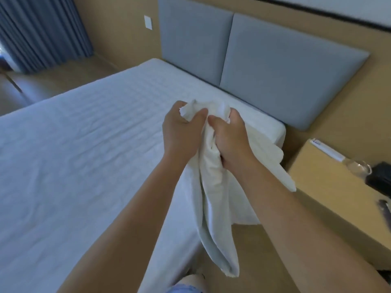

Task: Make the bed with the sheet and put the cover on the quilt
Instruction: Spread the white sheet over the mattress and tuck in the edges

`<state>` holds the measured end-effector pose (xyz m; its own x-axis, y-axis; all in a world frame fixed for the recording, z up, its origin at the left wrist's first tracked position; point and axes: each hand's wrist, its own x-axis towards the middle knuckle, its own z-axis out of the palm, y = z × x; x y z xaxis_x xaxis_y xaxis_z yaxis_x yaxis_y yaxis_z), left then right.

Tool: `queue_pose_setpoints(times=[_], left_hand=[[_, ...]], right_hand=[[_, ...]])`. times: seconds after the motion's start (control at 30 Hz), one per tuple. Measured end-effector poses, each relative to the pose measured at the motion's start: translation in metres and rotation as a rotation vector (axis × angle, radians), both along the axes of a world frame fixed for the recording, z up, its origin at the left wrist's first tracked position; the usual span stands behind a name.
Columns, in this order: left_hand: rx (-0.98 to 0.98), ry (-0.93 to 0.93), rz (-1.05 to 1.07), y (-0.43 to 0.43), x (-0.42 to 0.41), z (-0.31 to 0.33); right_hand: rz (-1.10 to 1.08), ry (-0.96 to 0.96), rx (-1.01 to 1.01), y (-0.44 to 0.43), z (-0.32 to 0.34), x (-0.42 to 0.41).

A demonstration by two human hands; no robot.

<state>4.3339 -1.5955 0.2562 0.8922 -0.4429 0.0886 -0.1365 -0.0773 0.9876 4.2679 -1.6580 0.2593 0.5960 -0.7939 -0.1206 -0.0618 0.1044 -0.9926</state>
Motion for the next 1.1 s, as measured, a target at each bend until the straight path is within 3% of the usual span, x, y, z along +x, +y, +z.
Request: queue_pose_setpoints(times=[0.17,0.3,0.37,0.47,0.6,0.67,0.77,0.83,0.97,1.1], left_hand=[[-0.258,0.055,0.275,-0.032,0.099,0.031],[-0.371,0.026,0.564,0.001,0.168,0.004],[-0.316,0.069,0.69,0.027,0.194,-0.046],[-0.106,0.28,0.875,0.058,0.212,-0.155],[0.145,0.788,1.021,0.09,0.196,-0.303],[0.054,0.972,1.089,0.112,0.184,-0.374],[-0.252,0.933,1.08,0.13,0.187,-0.405],[-0.49,0.941,1.041,0.139,0.204,-0.414],[-0.488,1.022,0.891,0.13,0.243,-0.386],[-0.738,0.788,0.831,0.136,0.244,-0.313]], right_hand=[[0.312,-0.045,-0.244,-0.049,0.047,0.119],[0.683,-0.104,-0.368,-0.032,0.031,0.214],[0.846,-0.067,-0.376,-0.011,-0.01,0.25],[1.034,0.107,-0.322,0.027,-0.114,0.292],[1.161,0.566,-0.282,0.062,-0.275,0.307],[1.083,0.653,-0.191,0.078,-0.342,0.308],[1.017,0.63,-0.201,0.078,-0.369,0.3],[1.021,0.613,-0.225,0.086,-0.38,0.298],[1.035,0.566,-0.126,0.1,-0.357,0.309],[1.094,0.382,0.094,0.104,-0.277,0.331]])
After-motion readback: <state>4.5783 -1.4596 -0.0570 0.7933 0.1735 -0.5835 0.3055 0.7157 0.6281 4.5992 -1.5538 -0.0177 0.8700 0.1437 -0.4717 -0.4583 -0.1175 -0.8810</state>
